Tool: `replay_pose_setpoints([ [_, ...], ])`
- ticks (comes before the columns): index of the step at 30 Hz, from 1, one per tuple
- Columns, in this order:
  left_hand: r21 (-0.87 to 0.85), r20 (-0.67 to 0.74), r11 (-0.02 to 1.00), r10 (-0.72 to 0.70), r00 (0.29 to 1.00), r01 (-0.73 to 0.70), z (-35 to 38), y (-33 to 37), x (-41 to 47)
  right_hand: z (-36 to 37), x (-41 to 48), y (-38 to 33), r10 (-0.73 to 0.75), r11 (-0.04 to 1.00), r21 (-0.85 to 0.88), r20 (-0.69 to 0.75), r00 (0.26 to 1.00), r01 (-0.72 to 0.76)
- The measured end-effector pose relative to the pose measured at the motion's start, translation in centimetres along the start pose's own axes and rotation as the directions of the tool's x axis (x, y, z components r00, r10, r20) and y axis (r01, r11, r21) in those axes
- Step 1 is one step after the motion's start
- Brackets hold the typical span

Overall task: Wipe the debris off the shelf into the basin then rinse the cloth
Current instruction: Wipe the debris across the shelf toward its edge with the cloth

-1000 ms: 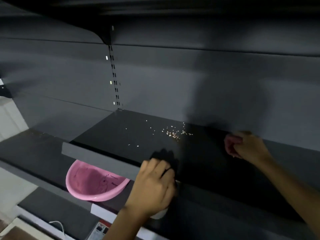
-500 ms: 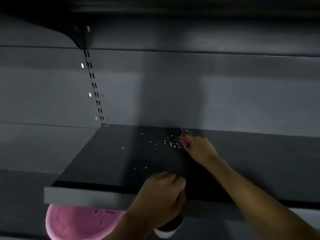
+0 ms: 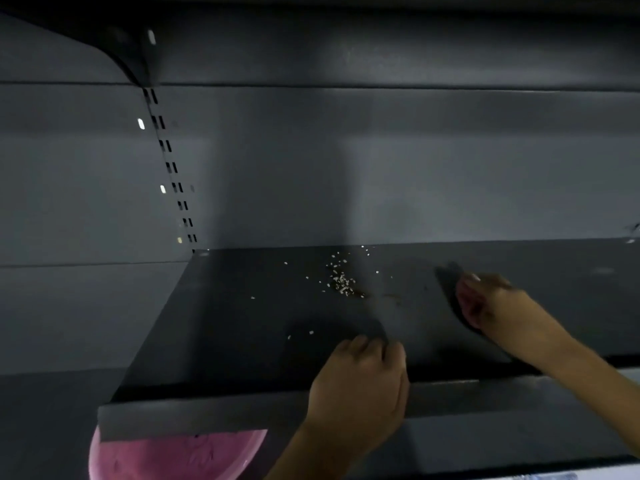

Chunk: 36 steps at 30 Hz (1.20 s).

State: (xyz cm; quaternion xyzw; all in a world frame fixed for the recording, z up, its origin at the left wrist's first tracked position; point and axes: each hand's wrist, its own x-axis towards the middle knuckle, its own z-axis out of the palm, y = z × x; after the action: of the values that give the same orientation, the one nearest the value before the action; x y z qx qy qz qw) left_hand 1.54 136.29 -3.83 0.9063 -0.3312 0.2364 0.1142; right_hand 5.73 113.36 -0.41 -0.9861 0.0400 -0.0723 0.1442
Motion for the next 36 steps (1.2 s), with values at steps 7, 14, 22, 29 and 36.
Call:
replay_pose_setpoints([
  [7, 0.012, 0.0, 1.0, -0.017, 1.0, 0.017, -0.2, 0.1, 0.0, 2.9, 0.1, -6.5, -0.233, 0.963, 0.135, -0.01, 0.973, 0.232],
  [14, -0.044, -0.02, 0.996, -0.084, 0.996, 0.084, -0.4, -0.4, -0.7, 3.1, 1.3, -12.4, -0.336, 0.755, 0.596, -0.009, 0.942, 0.275],
  [22, -0.033, -0.042, 0.987, -0.16, 0.986, 0.159, -0.2, 0.3, 0.0, 1.0, 5.8, -1.3, 0.009, 0.992, 0.129, 0.021, 1.0, -0.012],
  [29, -0.034, -0.059, 0.987, -0.162, 0.985, 0.16, 0.0, 0.3, 0.0, 4.8, 6.7, -7.0, -0.202, 0.978, 0.073, 0.1, 0.974, 0.195],
  [36, -0.038, -0.037, 0.982, -0.187, 0.982, 0.185, -0.1, 0.0, -0.4, 6.3, 5.6, -14.6, -0.416, 0.842, 0.368, -0.025, 0.909, 0.395],
])
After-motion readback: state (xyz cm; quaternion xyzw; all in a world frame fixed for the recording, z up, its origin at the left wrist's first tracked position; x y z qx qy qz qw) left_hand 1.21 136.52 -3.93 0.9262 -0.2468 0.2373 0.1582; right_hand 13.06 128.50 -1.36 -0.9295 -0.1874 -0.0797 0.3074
